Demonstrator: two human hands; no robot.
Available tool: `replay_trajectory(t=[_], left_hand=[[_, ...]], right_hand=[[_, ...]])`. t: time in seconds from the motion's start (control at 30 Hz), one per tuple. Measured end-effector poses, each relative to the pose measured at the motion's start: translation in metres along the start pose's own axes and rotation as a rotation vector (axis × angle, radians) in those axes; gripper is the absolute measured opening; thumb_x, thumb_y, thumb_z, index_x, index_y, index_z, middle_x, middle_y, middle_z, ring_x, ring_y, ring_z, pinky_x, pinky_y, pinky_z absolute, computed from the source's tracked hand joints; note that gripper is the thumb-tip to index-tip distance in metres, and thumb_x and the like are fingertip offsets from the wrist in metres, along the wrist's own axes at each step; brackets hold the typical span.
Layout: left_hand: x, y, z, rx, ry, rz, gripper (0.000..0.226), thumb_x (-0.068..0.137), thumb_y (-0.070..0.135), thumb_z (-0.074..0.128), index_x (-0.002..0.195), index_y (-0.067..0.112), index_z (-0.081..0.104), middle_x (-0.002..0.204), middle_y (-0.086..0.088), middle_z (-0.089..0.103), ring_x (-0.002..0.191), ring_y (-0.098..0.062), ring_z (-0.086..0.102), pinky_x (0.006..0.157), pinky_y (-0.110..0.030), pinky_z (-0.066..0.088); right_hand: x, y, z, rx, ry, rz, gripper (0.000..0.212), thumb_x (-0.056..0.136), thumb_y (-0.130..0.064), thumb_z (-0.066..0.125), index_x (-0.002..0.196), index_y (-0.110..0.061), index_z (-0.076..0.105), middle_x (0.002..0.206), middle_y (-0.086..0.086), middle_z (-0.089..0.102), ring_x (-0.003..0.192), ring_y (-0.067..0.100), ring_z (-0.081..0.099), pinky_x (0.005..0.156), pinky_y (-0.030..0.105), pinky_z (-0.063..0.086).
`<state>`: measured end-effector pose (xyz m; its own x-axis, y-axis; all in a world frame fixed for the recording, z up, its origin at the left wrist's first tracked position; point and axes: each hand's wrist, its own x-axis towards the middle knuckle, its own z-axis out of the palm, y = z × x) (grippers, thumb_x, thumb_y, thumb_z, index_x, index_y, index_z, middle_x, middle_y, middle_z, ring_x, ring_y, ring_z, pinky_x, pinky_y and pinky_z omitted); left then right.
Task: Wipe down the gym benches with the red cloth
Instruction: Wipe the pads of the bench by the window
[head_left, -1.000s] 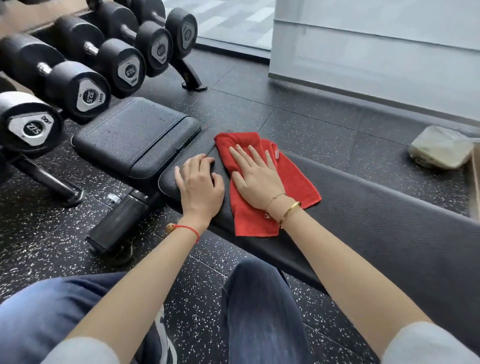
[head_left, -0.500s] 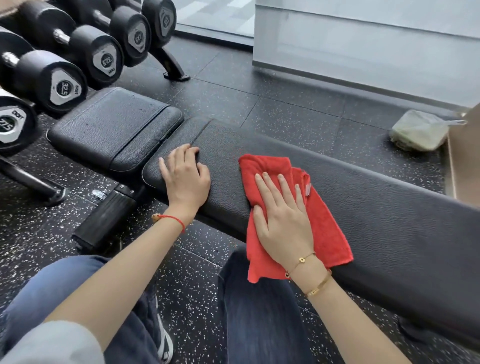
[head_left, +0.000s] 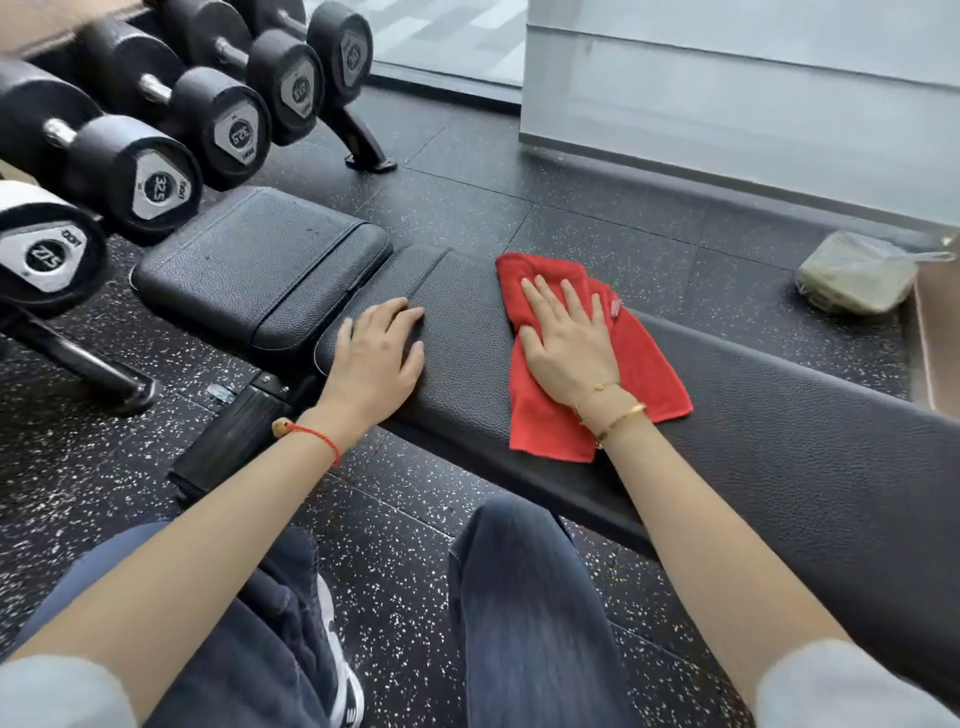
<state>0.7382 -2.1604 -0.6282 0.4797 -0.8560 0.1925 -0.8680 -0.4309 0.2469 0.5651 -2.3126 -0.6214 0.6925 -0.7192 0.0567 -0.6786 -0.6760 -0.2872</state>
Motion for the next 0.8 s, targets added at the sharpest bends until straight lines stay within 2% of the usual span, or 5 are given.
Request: replay_trajectory(t=[0.2, 0.37, 0.5, 0.63, 0.8], left_hand=[[-0.001, -0.02, -0.01, 0.026, -0.03, -0.047, 0.051, 0.097, 0.03, 0.051, 0.144, 0.012, 0.043, 0.15, -0.011, 0.039, 0.139, -0.029, 0.035, 0.113, -0.046, 0.031], [0.008, -0.031, -0.013, 0.081, -0.087, 0.009, 0.056, 0.097, 0.037, 0.05, 0.147, 0.015, 0.039, 0.152, -0.01, 0.037, 0.139, -0.029, 0.034, 0.113, -0.044, 0.031], [0.008, -0.041, -0.011, 0.094, -0.089, 0.058, 0.057, 0.098, 0.04, 0.048, 0.148, 0.013, 0.039, 0.151, -0.011, 0.038, 0.141, -0.028, 0.033, 0.116, -0.043, 0.029], [0.008, -0.042, -0.008, 0.08, -0.108, 0.069, 0.059, 0.1, 0.04, 0.044, 0.151, 0.014, 0.032, 0.155, -0.012, 0.032, 0.144, -0.028, 0.027, 0.119, -0.043, 0.023], [0.002, -0.049, -0.006, 0.094, -0.104, 0.081, 0.06, 0.101, 0.041, 0.039, 0.153, 0.013, 0.028, 0.159, -0.01, 0.027, 0.148, -0.026, 0.022, 0.121, -0.041, 0.018]], right_hand=[[0.01, -0.053, 0.019, 0.013, -0.039, -0.157, 0.06, 0.098, -0.038, 0.034, 0.155, -0.031, 0.014, 0.162, -0.01, 0.015, 0.151, 0.017, 0.007, 0.122, 0.046, -0.004], [-0.015, -0.037, 0.02, 0.026, -0.05, -0.319, 0.059, 0.098, -0.04, 0.036, 0.154, -0.035, 0.017, 0.161, -0.014, 0.018, 0.15, 0.013, 0.01, 0.123, 0.043, 0.001], [0.02, -0.029, 0.018, 0.006, -0.055, -0.238, 0.058, 0.099, -0.04, 0.036, 0.154, -0.034, 0.017, 0.161, -0.014, 0.016, 0.15, 0.013, 0.009, 0.123, 0.042, -0.001], [0.071, -0.06, 0.023, 0.013, -0.061, -0.132, 0.058, 0.1, -0.041, 0.032, 0.155, -0.031, 0.014, 0.162, -0.01, 0.013, 0.151, 0.016, 0.005, 0.122, 0.044, -0.005], [0.079, -0.1, 0.034, 0.033, -0.072, -0.226, 0.058, 0.1, -0.038, 0.033, 0.154, -0.032, 0.014, 0.162, -0.011, 0.013, 0.151, 0.016, 0.005, 0.122, 0.044, -0.005]])
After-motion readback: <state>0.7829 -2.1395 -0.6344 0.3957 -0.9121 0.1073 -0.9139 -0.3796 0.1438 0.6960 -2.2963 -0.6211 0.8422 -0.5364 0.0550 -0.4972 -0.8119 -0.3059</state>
